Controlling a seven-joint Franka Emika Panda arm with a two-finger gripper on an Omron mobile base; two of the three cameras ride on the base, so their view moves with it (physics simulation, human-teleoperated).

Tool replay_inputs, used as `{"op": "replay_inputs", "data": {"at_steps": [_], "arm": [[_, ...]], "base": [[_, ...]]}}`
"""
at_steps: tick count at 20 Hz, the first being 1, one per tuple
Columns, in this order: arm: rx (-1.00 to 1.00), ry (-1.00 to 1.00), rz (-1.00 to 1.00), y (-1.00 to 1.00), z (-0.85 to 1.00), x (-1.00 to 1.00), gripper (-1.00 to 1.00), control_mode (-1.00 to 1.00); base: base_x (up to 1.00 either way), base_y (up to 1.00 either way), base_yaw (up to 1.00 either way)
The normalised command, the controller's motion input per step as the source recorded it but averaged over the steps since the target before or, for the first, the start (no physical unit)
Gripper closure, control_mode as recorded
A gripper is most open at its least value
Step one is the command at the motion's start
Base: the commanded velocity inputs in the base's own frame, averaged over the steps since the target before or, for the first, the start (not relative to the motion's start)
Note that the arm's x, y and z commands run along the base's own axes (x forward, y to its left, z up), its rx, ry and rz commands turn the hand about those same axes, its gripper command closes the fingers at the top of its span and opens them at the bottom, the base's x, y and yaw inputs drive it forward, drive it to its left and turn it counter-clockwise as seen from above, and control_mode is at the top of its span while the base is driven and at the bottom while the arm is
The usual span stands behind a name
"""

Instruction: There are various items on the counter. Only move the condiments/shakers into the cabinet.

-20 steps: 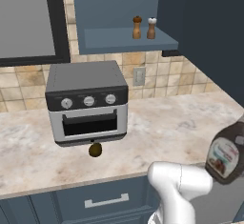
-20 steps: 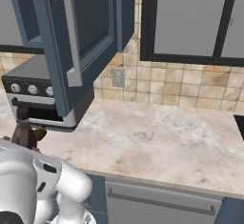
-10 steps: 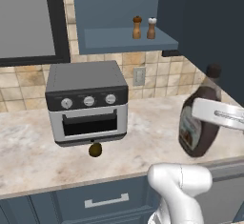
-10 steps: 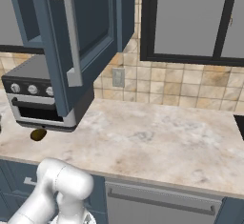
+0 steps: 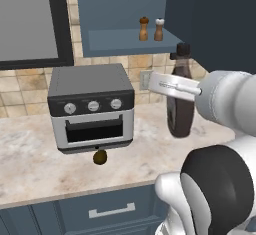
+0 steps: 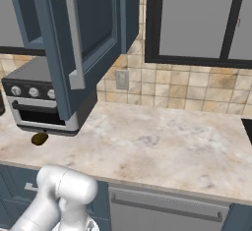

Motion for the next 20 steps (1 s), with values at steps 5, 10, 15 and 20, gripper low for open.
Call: {"op": "replay_inputs", "data": {"at_steps": [5,10,15,20], "arm": [[0.14,-0.27,0.0,0.0,0.02,-0.08,1.0,-1.0],[0.0,-0.1,-0.03,0.07,0.47,0.2,1.0,-1.0],[0.0,-0.02,-0.06,0.07,0.43,0.62,1.0,-1.0],[0.0,0.07,-0.05,0.0,0.0,0.71,1.0,-1.0]], "base": [[0.0,0.0,0.0],[0.0,0.0,0.0],[0.0,0.0,0.0],[0.0,0.0,0.0]]}}
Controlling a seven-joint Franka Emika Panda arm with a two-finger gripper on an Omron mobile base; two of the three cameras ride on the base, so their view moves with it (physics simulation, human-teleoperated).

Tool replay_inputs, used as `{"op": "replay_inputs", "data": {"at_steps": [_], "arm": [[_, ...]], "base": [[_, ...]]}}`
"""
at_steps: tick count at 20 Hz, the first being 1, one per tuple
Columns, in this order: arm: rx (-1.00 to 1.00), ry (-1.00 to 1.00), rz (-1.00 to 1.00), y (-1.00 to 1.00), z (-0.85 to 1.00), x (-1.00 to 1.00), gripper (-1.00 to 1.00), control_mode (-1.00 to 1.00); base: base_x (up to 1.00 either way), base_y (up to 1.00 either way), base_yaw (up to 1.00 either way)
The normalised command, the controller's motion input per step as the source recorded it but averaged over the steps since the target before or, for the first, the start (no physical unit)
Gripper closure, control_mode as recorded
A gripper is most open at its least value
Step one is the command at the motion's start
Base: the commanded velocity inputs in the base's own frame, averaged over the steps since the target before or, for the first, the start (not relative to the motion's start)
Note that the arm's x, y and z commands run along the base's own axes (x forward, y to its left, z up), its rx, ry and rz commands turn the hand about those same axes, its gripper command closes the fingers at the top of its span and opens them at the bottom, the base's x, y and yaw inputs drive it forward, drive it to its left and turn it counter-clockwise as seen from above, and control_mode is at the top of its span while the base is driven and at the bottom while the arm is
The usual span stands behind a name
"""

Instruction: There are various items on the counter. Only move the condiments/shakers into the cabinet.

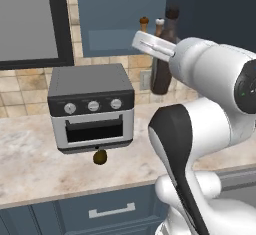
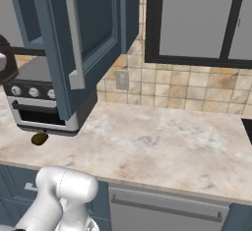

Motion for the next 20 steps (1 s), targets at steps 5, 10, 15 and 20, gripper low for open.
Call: {"op": "replay_inputs", "data": {"at_steps": [5,10,15,20], "arm": [[0.0,0.04,-0.01,0.0,0.08,0.45,1.0,-1.0],[0.0,0.01,0.0,0.0,0.12,0.53,1.0,-1.0],[0.0,0.02,0.0,0.0,0.0,0.57,1.0,-1.0],[0.0,-0.01,0.0,0.0,0.1,0.24,1.0,-1.0]], "base": [[0.0,0.0,0.0],[0.0,0.0,0.0],[0.0,0.0,0.0],[0.0,0.0,0.0]]}}
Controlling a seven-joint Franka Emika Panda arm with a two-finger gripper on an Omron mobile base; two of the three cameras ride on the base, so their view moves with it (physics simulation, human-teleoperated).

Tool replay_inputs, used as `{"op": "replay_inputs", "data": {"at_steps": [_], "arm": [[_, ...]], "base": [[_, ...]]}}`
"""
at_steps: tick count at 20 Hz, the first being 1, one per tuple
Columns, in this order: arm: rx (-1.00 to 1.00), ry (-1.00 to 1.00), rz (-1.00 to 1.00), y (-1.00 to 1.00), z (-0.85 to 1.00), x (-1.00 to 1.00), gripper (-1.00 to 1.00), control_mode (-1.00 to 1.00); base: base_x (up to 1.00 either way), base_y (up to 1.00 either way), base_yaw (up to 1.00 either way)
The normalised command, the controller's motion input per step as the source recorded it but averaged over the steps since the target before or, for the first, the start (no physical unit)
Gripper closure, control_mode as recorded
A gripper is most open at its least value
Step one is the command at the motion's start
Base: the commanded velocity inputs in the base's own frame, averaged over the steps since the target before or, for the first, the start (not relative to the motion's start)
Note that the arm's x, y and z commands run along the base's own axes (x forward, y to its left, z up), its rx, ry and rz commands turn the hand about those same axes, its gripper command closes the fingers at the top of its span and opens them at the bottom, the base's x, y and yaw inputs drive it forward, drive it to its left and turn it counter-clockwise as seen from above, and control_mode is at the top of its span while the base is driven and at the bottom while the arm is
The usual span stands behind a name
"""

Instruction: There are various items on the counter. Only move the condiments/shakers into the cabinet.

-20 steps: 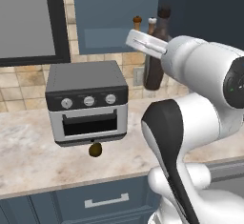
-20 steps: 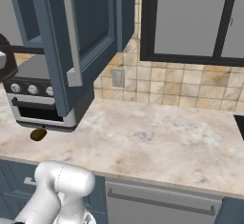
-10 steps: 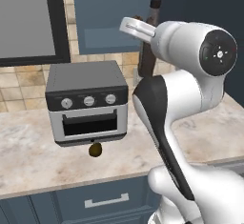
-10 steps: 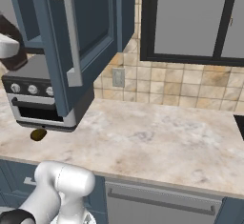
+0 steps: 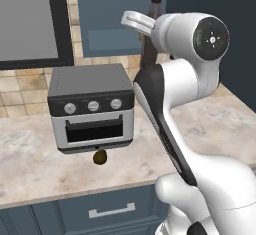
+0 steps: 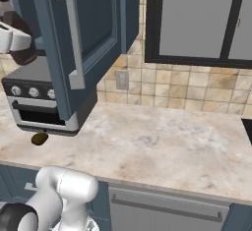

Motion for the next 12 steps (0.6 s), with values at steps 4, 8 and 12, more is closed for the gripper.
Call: {"op": "replay_inputs", "data": {"at_steps": [4,8,12], "arm": [[0.0,0.0,0.0,0.0,0.1,0.41,1.0,-1.0],[0.0,0.0,0.0,0.0,0.1,0.41,1.0,-1.0],[0.0,0.0,0.0,0.03,0.03,0.53,1.0,-1.0]], "base": [[0.0,0.0,0.0],[0.0,0.0,0.0],[0.0,0.0,0.0]]}}
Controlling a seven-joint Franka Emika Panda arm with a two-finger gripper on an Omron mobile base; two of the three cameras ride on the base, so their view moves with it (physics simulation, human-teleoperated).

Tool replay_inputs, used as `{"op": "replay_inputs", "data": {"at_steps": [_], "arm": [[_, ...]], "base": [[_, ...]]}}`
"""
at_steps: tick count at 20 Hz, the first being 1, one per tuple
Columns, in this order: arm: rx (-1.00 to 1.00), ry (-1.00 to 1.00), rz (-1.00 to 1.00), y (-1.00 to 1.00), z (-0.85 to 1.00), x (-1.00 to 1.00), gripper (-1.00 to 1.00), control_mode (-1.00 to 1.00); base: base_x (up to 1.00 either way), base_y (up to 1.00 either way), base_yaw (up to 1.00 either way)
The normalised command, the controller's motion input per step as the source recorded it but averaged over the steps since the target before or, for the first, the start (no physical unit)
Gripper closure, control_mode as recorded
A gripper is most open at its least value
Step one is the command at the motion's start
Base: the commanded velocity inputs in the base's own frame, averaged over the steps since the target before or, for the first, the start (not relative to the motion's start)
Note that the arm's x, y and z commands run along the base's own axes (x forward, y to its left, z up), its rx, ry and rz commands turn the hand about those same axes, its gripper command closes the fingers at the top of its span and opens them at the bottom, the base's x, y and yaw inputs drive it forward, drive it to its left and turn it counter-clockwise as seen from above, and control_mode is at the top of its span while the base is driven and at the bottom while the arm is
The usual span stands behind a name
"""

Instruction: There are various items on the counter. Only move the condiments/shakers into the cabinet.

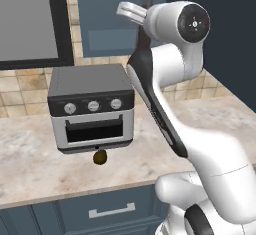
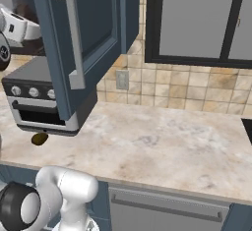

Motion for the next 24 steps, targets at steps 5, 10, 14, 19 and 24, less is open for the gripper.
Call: {"op": "replay_inputs", "data": {"at_steps": [5,10,14,19,24], "arm": [[0.0,0.0,0.0,0.07,0.0,0.58,1.0,-1.0],[0.0,0.0,0.0,0.04,0.0,0.58,1.0,-1.0],[0.0,0.0,0.0,0.06,0.0,0.59,1.0,-1.0],[-0.02,0.0,0.0,0.12,0.0,0.63,1.0,-1.0],[-0.04,0.0,0.0,0.1,0.0,0.48,1.0,-1.0]], "base": [[0.0,0.0,0.0],[0.0,0.0,0.0],[0.0,0.0,0.0],[0.0,0.0,0.0],[0.0,0.0,0.0]]}}
